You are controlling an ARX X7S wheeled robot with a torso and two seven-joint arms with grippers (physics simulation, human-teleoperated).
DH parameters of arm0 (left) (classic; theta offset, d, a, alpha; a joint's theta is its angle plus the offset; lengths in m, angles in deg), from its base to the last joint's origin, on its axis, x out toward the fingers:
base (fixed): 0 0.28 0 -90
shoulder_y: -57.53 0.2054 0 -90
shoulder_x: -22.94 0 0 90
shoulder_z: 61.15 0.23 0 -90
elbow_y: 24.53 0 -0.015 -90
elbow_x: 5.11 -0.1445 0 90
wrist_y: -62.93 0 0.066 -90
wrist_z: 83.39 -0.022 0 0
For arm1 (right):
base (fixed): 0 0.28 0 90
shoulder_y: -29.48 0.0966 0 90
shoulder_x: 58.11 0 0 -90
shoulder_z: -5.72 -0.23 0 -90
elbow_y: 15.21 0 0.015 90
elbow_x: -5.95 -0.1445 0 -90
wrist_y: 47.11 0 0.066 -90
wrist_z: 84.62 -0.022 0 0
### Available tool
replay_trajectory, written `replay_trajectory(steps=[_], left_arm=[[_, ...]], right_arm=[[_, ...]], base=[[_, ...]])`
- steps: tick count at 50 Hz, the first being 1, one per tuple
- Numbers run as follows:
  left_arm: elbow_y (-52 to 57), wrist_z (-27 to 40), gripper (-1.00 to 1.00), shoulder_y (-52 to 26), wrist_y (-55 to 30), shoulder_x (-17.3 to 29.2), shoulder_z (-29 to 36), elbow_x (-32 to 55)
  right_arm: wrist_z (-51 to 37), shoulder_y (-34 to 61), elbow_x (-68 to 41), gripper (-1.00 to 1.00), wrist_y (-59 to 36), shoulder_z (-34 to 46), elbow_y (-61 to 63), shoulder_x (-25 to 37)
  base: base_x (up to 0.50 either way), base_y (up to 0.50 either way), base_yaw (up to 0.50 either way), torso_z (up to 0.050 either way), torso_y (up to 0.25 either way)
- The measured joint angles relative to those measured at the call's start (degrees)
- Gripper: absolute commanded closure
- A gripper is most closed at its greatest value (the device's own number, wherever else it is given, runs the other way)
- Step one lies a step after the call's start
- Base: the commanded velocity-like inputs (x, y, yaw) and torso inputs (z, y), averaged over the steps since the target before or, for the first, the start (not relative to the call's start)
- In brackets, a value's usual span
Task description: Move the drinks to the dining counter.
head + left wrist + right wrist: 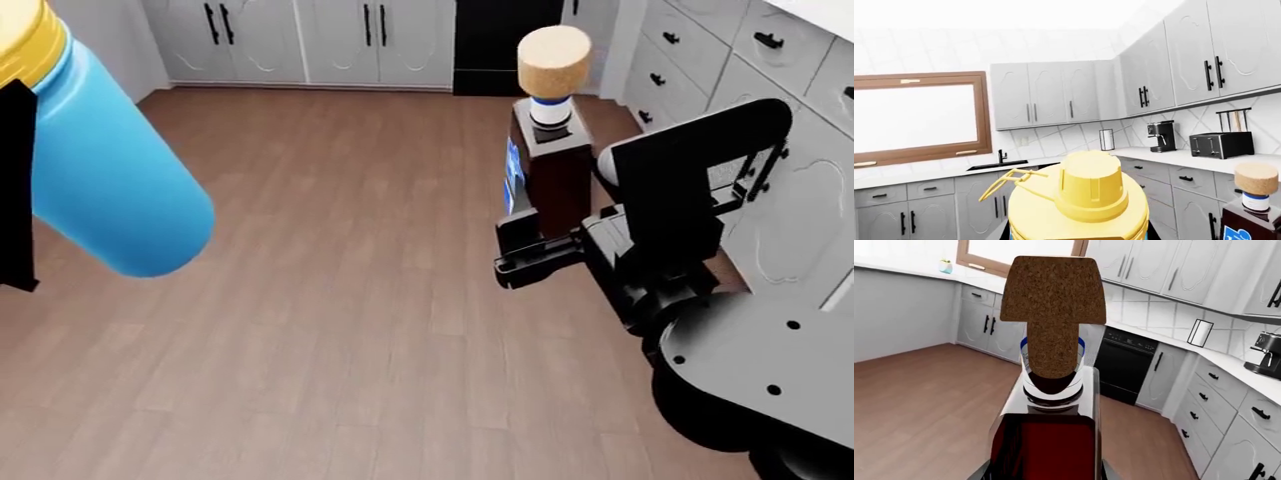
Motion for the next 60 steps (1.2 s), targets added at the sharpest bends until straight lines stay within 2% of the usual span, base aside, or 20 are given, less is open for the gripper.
replay_trajectory(steps=[12, 50, 60], left_arm=[[-0.2, -0.7, 1.00, -0.4, 0.4, -0.5, 1.4, -1.4], [0.7, 1.0, 1.00, 0.8, 1.3, 0.7, -0.8, 1.7], [1.1, 1.1, 1.00, 2.1, 1.0, 0.9, -3.8, 3.4]], right_arm=[[-0.6, 0.1, -0.7, 1.00, -0.2, -0.2, 0.3, 0.3], [-2.5, 1.2, -4.5, 1.00, -1.0, -1.6, 2.2, 1.2], [-3.7, 2.3, -6.0, 1.00, -2.0, -1.9, 2.7, 1.1]], base=[[-0.51, 0.13, 0.00, 0.000, 0.003], [-0.51, 0.13, 0.00, 0.001, 0.003], [-0.51, 0.13, 0.00, 0.001, 0.003]])
